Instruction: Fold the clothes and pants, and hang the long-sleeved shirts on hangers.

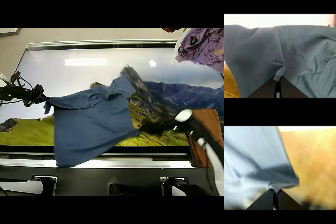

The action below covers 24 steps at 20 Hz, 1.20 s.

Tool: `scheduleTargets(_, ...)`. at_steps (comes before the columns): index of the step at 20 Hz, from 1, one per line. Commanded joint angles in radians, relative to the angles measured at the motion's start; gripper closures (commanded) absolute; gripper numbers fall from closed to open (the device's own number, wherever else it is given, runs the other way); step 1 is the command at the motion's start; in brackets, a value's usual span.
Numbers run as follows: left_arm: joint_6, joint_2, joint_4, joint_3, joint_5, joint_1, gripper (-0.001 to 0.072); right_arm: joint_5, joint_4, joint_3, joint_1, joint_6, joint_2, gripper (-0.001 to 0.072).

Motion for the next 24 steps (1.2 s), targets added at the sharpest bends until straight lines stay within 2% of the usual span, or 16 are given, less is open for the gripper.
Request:
scheduleTargets(1,0.000,-0.001,0.000,-0.008,-0.015,0.000,0.0692,-0.051,-0.077,0.377,-0.133,0.131,-0.089,0.0683)
scheduleTargets(4,0.000,-0.003,0.000,-0.041,-0.011,-0.008,0.0691,-0.143,-0.081,0.570,-0.098,0.193,-0.196,0.0683)
scheduleTargets(7,0.000,-0.003,0.003,-0.093,0.000,-0.032,0.0692,-0.158,-0.082,0.601,-0.031,0.238,-0.300,0.0678)
scheduleTargets(8,0.000,-0.003,0.003,-0.110,0.004,-0.042,0.0692,-0.133,-0.080,0.601,-0.012,0.238,-0.322,0.0594)
scheduleTargets(9,0.000,-0.003,0.003,-0.126,0.007,-0.053,0.0692,-0.088,-0.076,0.601,0.002,0.242,-0.332,0.0439)
scheduleTargets(10,0.000,-0.003,0.003,-0.138,0.007,-0.061,0.0692,-0.030,-0.072,0.601,0.006,0.230,-0.327,0.0356)
scheduleTargets(13,0.000,0.000,-0.002,-0.148,-0.012,-0.081,0.0692,0.152,-0.116,0.595,-0.022,0.140,-0.232,0.0344)
scheduleTargets(14,0.000,0.004,-0.005,-0.148,-0.023,-0.087,0.0692,0.175,-0.173,0.576,-0.029,0.143,-0.172,0.0333)
scheduleTargets(16,0.001,0.011,-0.004,-0.148,-0.042,-0.091,0.0692,0.163,-0.280,0.455,-0.034,0.217,-0.013,0.0321)
scheduleTargets(18,0.000,0.012,-0.005,-0.148,-0.048,-0.095,0.0692,0.143,-0.242,0.226,-0.010,0.267,0.158,0.0291)
scheduleTargets(19,0.000,0.012,-0.005,-0.148,-0.049,-0.099,0.0692,0.105,-0.173,0.082,0.023,0.291,0.244,0.0290)
scheduleTargets(21,0.000,0.011,-0.005,-0.148,-0.045,-0.109,0.0692,-0.046,-0.012,-0.176,0.140,0.307,0.378,0.0286)
scheduleTargets(24,0.000,0.011,-0.004,-0.148,-0.038,-0.122,0.0692,-0.307,0.086,-0.405,0.394,0.396,0.429,0.0286)
